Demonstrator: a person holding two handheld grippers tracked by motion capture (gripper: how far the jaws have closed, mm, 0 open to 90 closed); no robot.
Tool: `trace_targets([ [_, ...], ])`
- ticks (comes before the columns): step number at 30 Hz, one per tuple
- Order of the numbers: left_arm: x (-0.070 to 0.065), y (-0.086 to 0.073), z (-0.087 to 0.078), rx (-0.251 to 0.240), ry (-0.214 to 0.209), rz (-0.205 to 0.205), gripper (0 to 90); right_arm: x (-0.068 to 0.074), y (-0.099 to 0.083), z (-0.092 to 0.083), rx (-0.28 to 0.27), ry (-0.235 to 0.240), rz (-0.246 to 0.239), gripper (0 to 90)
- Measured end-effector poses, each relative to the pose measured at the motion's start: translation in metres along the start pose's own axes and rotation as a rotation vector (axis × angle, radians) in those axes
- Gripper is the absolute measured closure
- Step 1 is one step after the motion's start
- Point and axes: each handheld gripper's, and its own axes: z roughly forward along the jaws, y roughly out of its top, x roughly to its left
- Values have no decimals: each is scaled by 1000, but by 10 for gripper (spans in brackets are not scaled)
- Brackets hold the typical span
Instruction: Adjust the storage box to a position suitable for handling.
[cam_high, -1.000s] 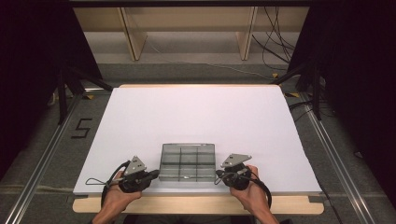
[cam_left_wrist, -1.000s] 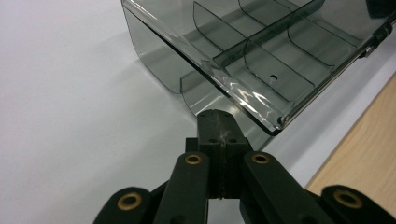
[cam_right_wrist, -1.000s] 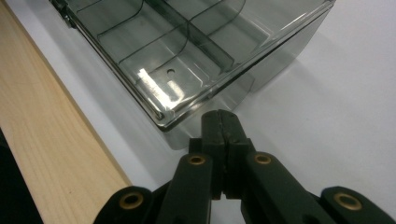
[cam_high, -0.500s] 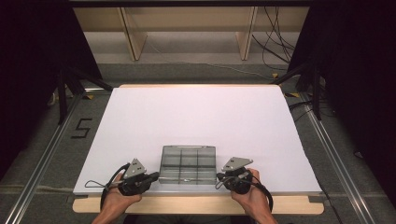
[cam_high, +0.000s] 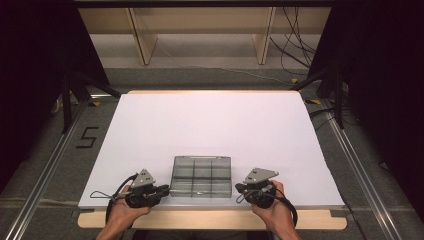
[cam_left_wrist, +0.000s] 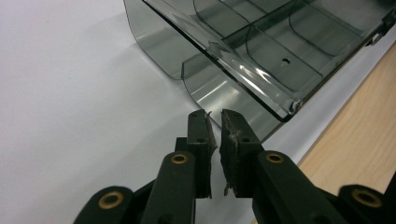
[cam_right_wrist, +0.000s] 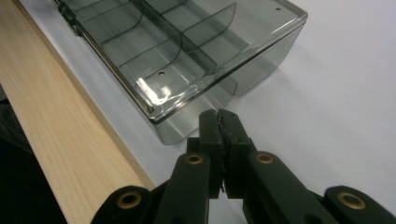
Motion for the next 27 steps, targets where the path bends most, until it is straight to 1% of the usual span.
trace_targets([
  [1,0,0,-1,5,2,0,811,-1,-1,-1,-17,8,-18,895],
  [2,0,0,-1,2,-4,3,811,0,-2,-4,-18,5,-16,895],
  [3,0,0,-1,2,2,-1,812,0,-3,-6,-20,8,0,895],
  [4,-2,0,-1,-6,-6,-9,818,0,-4,-6,-33,19,-5,895],
  [5,-2,0,-1,4,-4,-5,822,0,-5,-8,-38,34,-4,895],
  [6,-2,0,-1,-5,-8,1,822,1,-6,-9,-35,22,16,895],
  [7,-2,0,-1,6,3,5,822,1,-6,-9,-38,22,13,895],
  [8,-3,0,-1,-3,-7,-7,822,-1,-7,-9,-47,29,-6,895],
  [9,-2,-1,-2,-3,-12,11,821,0,-8,-11,-44,26,7,895],
  [10,-2,-1,-2,-3,-12,6,820,-1,-8,-11,-43,32,4,895],
  [12,-2,-1,-3,-2,-17,5,815,-1,-10,-13,-46,28,21,895],
  [13,-2,-1,-3,-10,-24,-22,804,-1,-11,-13,-53,34,24,895],
  [14,-1,-1,-4,-18,-21,-18,791,-1,-12,-13,-51,38,27,895],
  [15,1,-1,-6,-6,-21,5,779,-1,-12,-15,-54,48,27,895],
  [16,0,-1,-6,-18,-16,-30,774,0,-13,-15,-59,50,34,895],
  [17,1,-2,-8,-14,-5,-21,764,1,-13,-15,-62,57,38,891],
  [18,2,-2,-9,-24,-12,-25,753,2,-14,-16,-56,60,46,889],
  [19,3,-2,-11,-22,-9,-23,741,2,-14,-16,-65,65,32,887],
  [20,2,-3,-12,-30,-11,-37,728,4,-15,-16,-66,67,44,888],
  [21,3,-3,-14,-24,-8,-28,718,4,-15,-15,-79,61,27,887],
  [22,3,-3,-16,-20,-7,-30,704,5,-16,-16,-66,72,34,887],
  [23,1,-4,-16,-38,-6,-42,688,5,-16,-15,-71,86,29,887],
  [24,2,-5,-17,-35,-5,-24,681,6,-17,-16,-72,73,31,887],
  [25,1,-5,-17,-35,-3,-31,674,6,-17,-15,-68,78,30,887],
  [26,0,-5,-19,-27,-2,-27,660,7,-17,-14,-70,86,33,887],
  [27,0,-6,-19,-37,-6,-30,646,7,-17,-13,-76,96,29,885],
])
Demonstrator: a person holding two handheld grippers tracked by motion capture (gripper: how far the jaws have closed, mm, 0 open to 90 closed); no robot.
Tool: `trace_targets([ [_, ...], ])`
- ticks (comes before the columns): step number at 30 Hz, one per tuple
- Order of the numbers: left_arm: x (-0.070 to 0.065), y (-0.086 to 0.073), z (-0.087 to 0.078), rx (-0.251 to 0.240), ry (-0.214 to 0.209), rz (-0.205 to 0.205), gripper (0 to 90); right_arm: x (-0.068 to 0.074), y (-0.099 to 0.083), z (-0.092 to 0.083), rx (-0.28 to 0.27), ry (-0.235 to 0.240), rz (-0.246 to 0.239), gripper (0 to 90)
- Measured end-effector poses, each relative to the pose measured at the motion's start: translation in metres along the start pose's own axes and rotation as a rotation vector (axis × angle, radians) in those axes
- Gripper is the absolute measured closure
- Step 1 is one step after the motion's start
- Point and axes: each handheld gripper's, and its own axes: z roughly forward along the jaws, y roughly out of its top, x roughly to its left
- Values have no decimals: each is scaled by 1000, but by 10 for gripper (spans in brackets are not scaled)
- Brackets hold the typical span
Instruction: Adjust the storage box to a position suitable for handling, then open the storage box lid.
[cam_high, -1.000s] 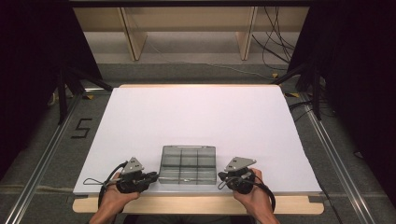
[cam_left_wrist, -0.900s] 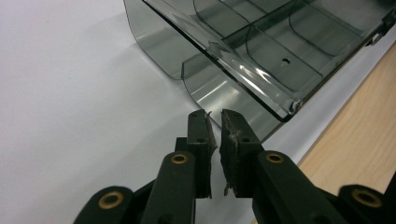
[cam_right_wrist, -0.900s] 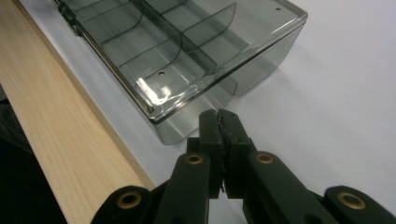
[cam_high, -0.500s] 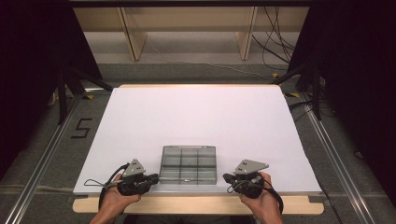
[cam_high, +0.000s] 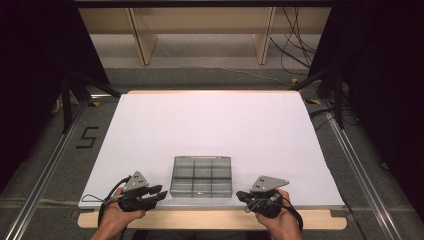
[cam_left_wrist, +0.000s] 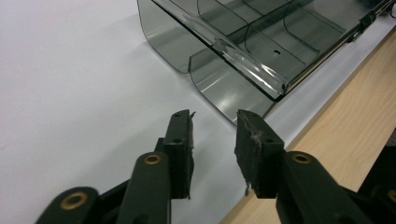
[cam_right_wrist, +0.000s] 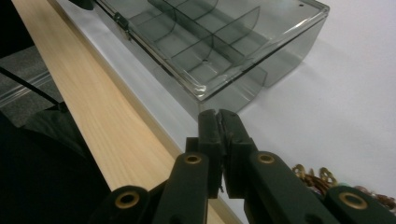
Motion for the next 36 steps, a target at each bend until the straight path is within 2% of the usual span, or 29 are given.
trace_targets([
  [1,0,0,-2,23,2,13,634,1,0,0,1,2,4,885],
  [4,-2,-1,-2,6,-1,2,593,2,1,2,1,5,-2,884],
  [6,-3,-1,-4,17,0,19,574,1,1,4,1,13,-10,883],
  [7,-4,-1,-4,15,-2,12,564,2,1,4,-3,5,10,883],
  [8,-4,-1,-5,25,2,25,551,1,1,5,2,7,1,884],
  [10,-6,-2,-5,29,0,18,527,1,2,6,-4,-1,-11,884],
  [13,-8,-2,-6,27,-8,18,514,1,2,9,0,21,-21,881],
  [14,-8,-1,-6,36,3,28,506,1,3,9,2,26,-17,881],
  [16,-9,-2,-5,12,-11,32,500,1,3,9,3,12,-10,881],
  [17,-8,-2,-6,25,-11,45,498,1,3,9,3,16,-5,881],
  [19,-10,-2,-6,35,-10,28,495,0,4,10,-2,20,-18,881],
  [21,-10,-2,-6,35,-11,26,491,1,4,10,-2,16,-6,881],
  [23,-9,-2,-6,34,-12,30,490,1,4,10,-12,9,-15,881],
  [24,-10,-2,-5,22,-13,11,490,1,4,10,-12,9,-16,881],
  [30,-10,-2,-5,20,-14,10,488,1,5,8,-29,18,-8,882],
  [31,-9,-1,-6,29,-11,21,477,1,6,7,-35,18,0,881],
  [33,-8,-1,-7,23,-4,14,468,1,6,7,-39,19,0,881],
  [34,-7,-1,-7,15,-8,14,457,0,7,7,-46,33,-17,881],
  [35,-8,0,-6,-6,-13,-10,455,0,7,7,-50,33,-16,881],
  [36,-8,1,-8,-8,-3,3,454,0,7,8,-64,33,-21,877],
])
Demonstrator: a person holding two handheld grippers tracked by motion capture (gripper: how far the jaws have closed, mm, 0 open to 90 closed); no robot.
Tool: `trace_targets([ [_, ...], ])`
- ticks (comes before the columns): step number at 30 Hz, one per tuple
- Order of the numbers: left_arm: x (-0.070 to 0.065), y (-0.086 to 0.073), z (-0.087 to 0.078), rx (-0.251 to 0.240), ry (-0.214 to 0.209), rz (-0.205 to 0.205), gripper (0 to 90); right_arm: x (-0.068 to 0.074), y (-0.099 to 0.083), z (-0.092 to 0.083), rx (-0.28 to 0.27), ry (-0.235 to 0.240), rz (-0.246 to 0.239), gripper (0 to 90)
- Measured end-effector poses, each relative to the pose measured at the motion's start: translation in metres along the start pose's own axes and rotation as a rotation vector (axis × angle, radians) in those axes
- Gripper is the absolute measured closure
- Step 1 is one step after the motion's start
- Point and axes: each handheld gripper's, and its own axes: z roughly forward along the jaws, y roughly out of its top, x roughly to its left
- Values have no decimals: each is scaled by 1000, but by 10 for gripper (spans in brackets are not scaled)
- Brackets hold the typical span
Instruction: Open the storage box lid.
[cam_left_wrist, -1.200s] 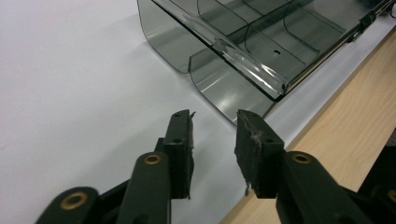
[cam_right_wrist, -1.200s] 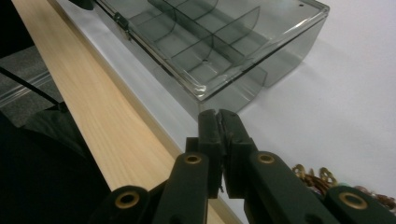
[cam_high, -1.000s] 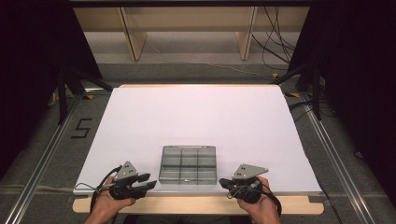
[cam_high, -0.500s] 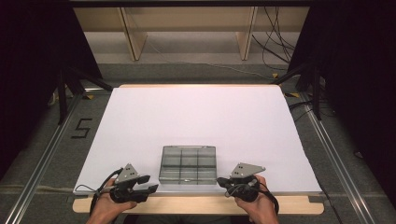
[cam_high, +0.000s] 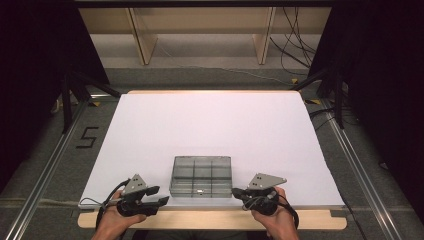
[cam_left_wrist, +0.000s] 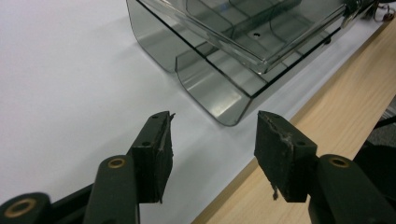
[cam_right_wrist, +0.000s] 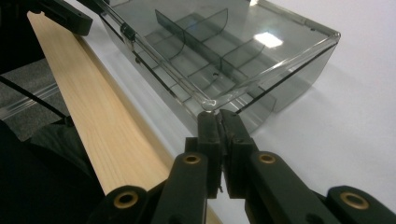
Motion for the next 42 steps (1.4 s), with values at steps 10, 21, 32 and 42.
trace_targets([
  [10,5,6,-6,-22,17,17,417,1,7,-2,-51,-6,1,849],
  [21,8,18,-4,-50,27,6,376,-5,17,1,-90,7,17,813],
  [32,11,37,4,-107,51,18,345,-13,25,7,-100,3,4,860],
  [42,20,48,17,-127,70,52,351,-17,29,10,-117,15,5,879],
])
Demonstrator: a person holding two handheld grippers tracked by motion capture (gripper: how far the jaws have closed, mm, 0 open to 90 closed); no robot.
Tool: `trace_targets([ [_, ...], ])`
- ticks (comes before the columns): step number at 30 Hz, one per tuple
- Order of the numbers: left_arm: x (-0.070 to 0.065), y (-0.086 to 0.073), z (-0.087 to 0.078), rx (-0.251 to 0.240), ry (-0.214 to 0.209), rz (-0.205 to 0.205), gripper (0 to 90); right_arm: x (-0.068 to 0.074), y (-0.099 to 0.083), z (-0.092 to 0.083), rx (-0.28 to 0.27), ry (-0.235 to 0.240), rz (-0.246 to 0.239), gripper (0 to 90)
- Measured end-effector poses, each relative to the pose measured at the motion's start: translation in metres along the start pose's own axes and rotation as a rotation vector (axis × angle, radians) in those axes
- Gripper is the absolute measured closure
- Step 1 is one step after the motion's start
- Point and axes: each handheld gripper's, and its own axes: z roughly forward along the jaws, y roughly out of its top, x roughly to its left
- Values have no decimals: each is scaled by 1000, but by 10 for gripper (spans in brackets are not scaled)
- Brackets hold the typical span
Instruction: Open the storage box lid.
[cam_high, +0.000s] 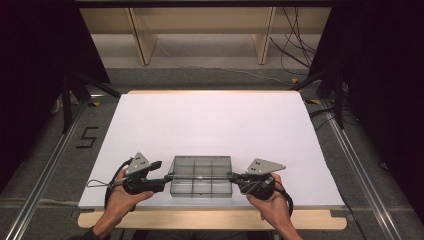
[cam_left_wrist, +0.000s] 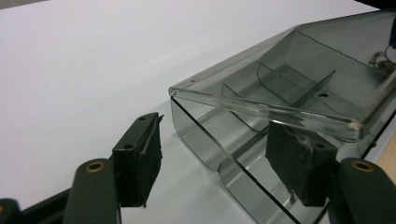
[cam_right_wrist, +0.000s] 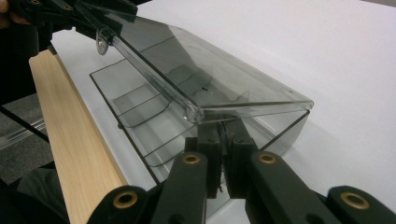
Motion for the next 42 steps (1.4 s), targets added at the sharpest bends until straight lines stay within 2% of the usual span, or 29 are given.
trace_targets([
  [1,0,1,1,-3,0,2,354,0,1,-1,7,8,3,879],
  [3,0,1,2,-14,1,-7,355,-1,2,-2,6,-27,-21,879],
  [5,1,3,3,-21,-5,16,362,-1,2,-1,3,-17,-13,880],
  [6,0,3,3,-22,-6,1,364,-2,2,-1,-9,-31,-18,880],
  [7,1,4,4,-25,-1,11,366,1,2,-1,-2,-28,20,880],
  [9,2,5,4,-30,2,36,374,-2,4,-1,-1,-16,-4,882],
  [11,2,6,5,-33,8,35,379,-4,6,0,-11,-11,-11,883],
  [12,2,7,6,-33,8,49,380,-3,6,-1,-11,-20,0,884],
  [13,2,8,7,-35,5,46,386,-4,7,-1,-15,-42,-21,883],
  [14,1,8,8,-40,7,39,390,-4,7,0,-19,-22,-5,884],
  [15,2,9,9,-35,7,66,393,-4,8,0,-14,-26,-10,884],
  [16,2,10,10,-41,3,69,399,-5,8,0,-24,-38,-16,884],
  [17,2,11,11,-37,8,76,405,-5,8,1,-16,-19,-3,884],
  [18,2,11,12,-42,9,66,415,-5,9,1,-17,-21,-6,884],
  [21,3,13,14,-42,10,82,435,-6,10,1,-25,-41,-16,884],
  [22,4,13,15,-47,7,84,443,-7,10,3,-37,-29,-27,884],
  [23,5,14,16,-53,-1,90,466,-6,11,1,-17,-34,5,884],
  [24,6,14,16,-55,-12,110,466,-6,11,1,-17,-34,5,884],
  [25,5,14,16,-60,-12,100,477,-5,12,1,-17,-33,10,884],
  [26,6,15,17,-61,-16,108,485,-8,12,1,-25,-48,-23,884],
  [27,6,15,17,-62,-17,114,489,-9,12,2,-34,-54,-30,884],
  [28,5,16,18,-65,-21,113,491,-7,12,2,-28,-36,-2,884],
  [29,5,16,19,-67,-25,118,499,-8,12,2,-36,-39,-18,884],
  [33,4,18,21,-65,-27,135,533,-6,13,0,-15,-39,34,884],
  [34,4,18,22,-70,-37,137,539,-9,13,0,-22,-47,8,884],
  [37,4,20,23,-66,-36,153,544,-10,12,1,-34,-36,14,883],
  [38,4,21,23,-65,-37,151,556,-8,11,-2,-27,-50,38,883],
  [40,4,22,24,-66,-44,158,572,-12,11,-3,-35,-35,3,883],
  [42,3,23,26,-69,-50,154,580,-12,9,-6,-51,-48,12,882],
])
